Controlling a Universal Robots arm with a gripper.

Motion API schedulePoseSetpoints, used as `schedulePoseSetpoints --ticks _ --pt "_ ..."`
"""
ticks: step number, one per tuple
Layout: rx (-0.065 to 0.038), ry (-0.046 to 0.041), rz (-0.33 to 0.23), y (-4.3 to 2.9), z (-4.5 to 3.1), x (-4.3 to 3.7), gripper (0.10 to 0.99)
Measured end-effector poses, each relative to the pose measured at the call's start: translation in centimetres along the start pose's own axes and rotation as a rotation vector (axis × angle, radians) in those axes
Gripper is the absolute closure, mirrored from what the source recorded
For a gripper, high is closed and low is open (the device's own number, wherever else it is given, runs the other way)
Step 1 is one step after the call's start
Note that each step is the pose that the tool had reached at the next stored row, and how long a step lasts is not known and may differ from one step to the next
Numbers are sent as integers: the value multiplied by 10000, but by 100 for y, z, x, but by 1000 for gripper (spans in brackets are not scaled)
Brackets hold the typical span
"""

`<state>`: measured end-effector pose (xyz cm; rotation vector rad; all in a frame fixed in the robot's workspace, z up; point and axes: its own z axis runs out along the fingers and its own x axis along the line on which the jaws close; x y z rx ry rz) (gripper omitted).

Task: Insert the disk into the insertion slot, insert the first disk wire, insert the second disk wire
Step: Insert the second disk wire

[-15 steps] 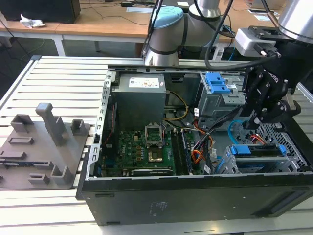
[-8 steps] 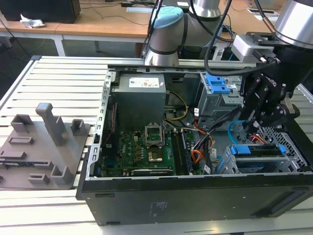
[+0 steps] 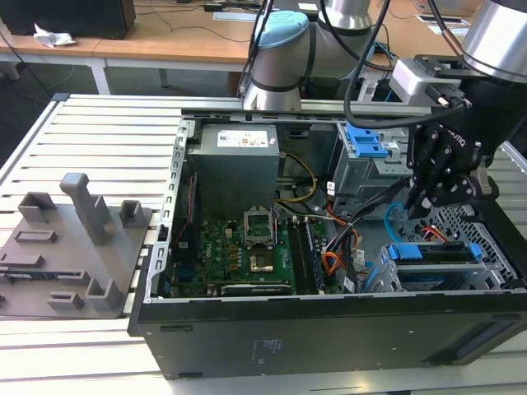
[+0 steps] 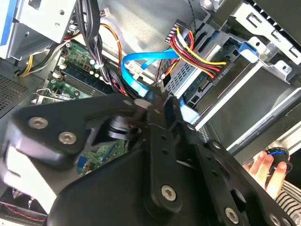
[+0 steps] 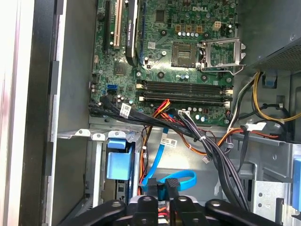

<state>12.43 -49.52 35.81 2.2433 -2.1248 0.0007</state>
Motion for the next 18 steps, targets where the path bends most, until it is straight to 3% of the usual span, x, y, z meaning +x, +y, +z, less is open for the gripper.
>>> schedulePoseSetpoints --ticks 11,15,18 --pt "0 1 1 0 0 6 922" --pt "-4 0 0 -58 -1 9 922" --pt "-4 1 0 -52 5 132 922"
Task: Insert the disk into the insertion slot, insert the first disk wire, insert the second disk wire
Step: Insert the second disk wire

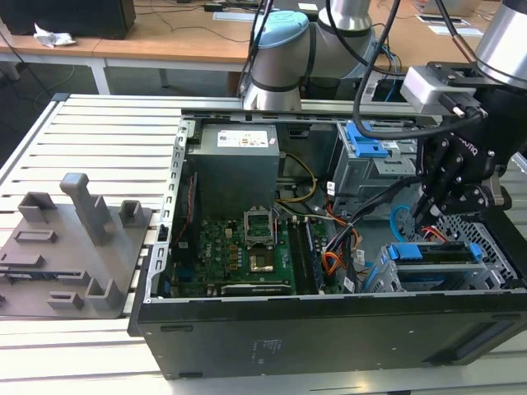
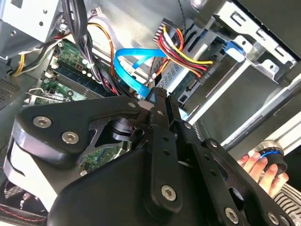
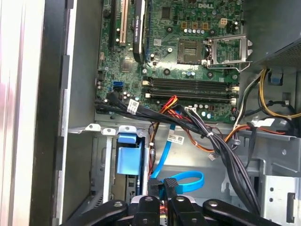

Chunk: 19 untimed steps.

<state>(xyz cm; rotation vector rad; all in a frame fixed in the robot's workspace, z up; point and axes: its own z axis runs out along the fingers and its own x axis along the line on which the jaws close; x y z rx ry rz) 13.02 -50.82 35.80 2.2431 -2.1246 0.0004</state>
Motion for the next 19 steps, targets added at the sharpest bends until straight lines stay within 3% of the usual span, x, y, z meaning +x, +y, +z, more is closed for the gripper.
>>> schedulePoseSetpoints --ticks 12,19 --pt "0 0 0 10 9 186 922" --pt "-2 1 0 3 40 200 922"
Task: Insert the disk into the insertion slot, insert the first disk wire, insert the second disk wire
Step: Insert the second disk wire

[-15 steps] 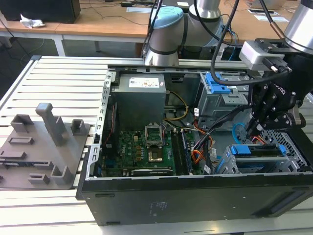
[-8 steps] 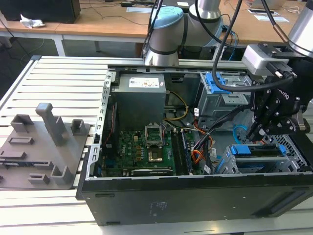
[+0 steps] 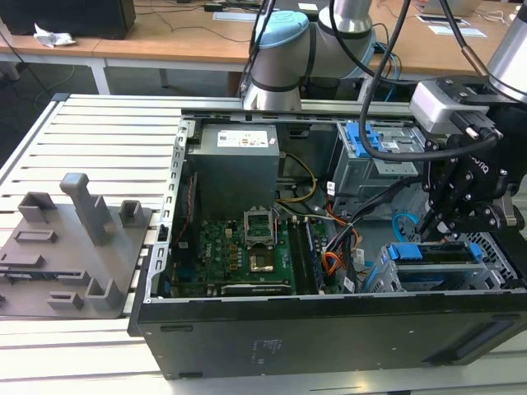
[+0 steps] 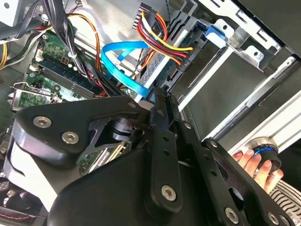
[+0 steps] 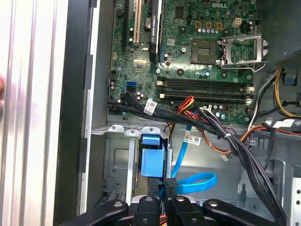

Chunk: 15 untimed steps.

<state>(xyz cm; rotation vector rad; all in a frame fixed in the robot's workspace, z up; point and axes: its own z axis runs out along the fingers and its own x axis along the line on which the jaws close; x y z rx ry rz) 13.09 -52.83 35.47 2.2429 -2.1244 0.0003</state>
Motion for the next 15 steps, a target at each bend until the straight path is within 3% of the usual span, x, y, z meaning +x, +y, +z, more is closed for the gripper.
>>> schedulePoseSetpoints --ticks 15 --pt "-33 -45 -3 -163 97 4 922"
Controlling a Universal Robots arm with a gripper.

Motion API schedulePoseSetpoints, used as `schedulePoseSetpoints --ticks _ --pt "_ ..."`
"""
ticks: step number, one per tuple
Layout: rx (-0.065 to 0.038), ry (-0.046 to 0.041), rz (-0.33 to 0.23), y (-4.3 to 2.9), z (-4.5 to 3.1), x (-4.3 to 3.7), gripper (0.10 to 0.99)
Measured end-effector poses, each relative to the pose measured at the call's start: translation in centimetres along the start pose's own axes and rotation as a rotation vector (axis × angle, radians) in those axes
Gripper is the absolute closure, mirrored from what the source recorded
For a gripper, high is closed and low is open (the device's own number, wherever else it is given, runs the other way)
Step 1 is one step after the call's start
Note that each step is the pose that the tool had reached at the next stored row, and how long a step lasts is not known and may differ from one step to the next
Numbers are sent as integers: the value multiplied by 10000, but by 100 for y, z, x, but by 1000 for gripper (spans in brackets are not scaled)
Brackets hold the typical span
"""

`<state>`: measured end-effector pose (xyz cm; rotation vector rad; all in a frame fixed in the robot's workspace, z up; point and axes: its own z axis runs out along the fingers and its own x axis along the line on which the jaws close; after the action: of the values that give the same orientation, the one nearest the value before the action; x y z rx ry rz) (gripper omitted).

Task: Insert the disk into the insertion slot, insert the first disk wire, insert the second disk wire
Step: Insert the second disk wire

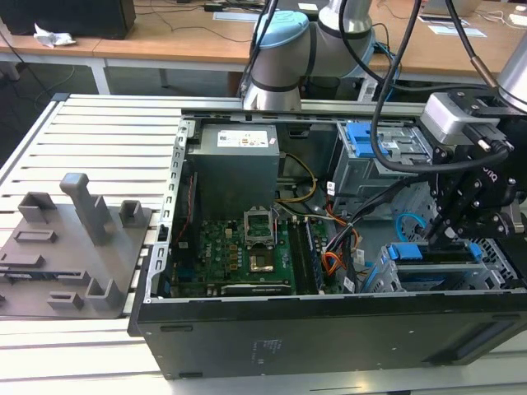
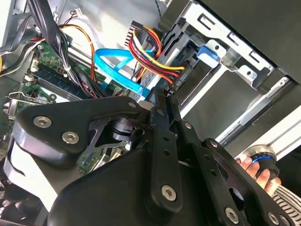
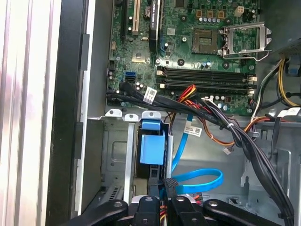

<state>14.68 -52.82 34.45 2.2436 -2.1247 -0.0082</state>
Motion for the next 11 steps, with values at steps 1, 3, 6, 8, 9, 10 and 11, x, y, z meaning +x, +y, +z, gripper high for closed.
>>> schedulePoseSetpoints --ticks 1,3,6,8,9,10,11 --pt "0 -1 1 -10 3 2 922" --pt "-2 -1 3 -22 5 8 922" --pt "-3 -4 6 -37 11 14 922" --pt "-2 -5 10 -40 24 35 922" --pt "-2 -5 12 -40 26 40 922" --pt "-2 -5 13 -40 28 44 922" --pt "-3 -4 15 -40 31 50 922"
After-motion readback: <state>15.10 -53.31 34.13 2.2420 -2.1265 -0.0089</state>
